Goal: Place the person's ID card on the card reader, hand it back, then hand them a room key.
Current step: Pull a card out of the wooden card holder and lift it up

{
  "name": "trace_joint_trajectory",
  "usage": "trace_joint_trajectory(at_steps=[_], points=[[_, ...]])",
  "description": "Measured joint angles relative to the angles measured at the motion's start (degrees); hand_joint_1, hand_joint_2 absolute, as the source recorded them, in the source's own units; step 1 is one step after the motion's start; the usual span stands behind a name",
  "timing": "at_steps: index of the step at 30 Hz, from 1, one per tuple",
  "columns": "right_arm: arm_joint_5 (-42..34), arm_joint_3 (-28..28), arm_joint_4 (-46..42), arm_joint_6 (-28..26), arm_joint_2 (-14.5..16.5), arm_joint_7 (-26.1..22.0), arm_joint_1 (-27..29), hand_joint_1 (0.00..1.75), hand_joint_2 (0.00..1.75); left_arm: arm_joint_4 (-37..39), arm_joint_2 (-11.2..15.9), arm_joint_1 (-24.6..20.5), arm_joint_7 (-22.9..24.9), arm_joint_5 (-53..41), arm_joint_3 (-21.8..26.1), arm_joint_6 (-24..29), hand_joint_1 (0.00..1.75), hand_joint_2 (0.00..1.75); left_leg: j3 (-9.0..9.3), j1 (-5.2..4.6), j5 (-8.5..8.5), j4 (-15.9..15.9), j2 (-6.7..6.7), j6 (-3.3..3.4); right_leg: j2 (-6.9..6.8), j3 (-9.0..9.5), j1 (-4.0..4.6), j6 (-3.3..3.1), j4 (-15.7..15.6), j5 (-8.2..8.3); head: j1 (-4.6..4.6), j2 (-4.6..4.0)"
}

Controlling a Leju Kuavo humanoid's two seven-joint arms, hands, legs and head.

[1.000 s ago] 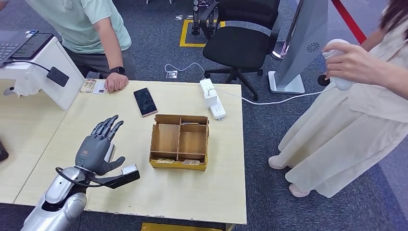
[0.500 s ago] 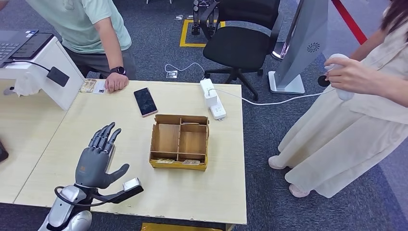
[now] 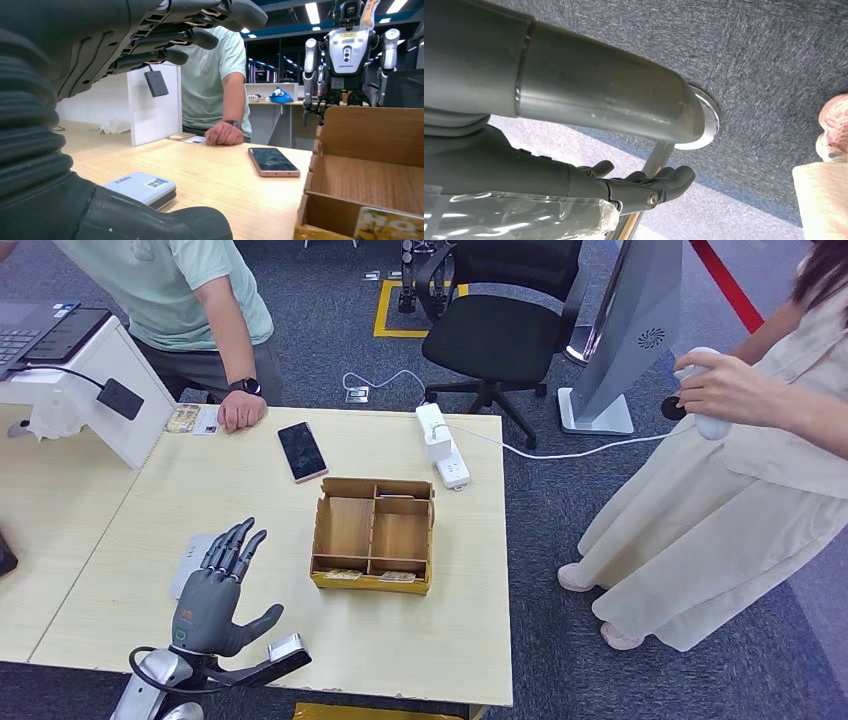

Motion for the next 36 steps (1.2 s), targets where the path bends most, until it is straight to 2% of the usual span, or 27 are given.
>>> trace_joint_trajectory(at_steps=[11, 22, 32, 36], points=[[0.38, -0.14, -0.04, 0.00, 0.00, -0.13, -0.10, 0.00, 0.00, 0.55, -0.13, -0.36, -0.21, -1.47, -1.84, -1.40, 0.00, 1.75, 0.00, 0.00, 0.00, 0.00, 0.00, 0.00, 0.00, 0.00, 0.00, 0.00, 0.00, 0.00, 0.00, 0.01], [1.68, -0.06, 0.20, 0.00, 0.00, 0.03, -1.38, 0.00, 0.00, 4.69, -1.25, -7.06, -1.04, -5.19, -8.08, -4.54, 0.00, 1.75, 0.02, 0.00, 0.01, 0.01, 0.00, 0.00, 0.01, 0.01, 0.00, 0.00, 0.00, 0.01, 0.00, 0.00], [1.90, 0.21, 0.49, 0.00, 0.00, 0.51, -1.61, 0.00, 0.00, 7.37, -3.05, -11.14, -0.48, -5.13, -10.61, -4.89, 0.00, 1.75, 0.02, 0.00, 0.01, 0.01, 0.01, 0.00, 0.02, 0.00, 0.00, -0.01, 0.00, 0.01, 0.00, 0.01], [1.90, 0.39, 0.58, 0.00, 0.00, 0.55, -1.65, 0.00, 0.00, 8.51, -3.96, -12.45, 1.38, -5.89, -11.46, -5.13, 0.00, 1.75, 0.02, 0.00, 0.01, 0.02, -0.01, 0.00, -0.01, 0.01, 0.00, 0.00, 0.00, 0.02, 0.00, 0.01]])
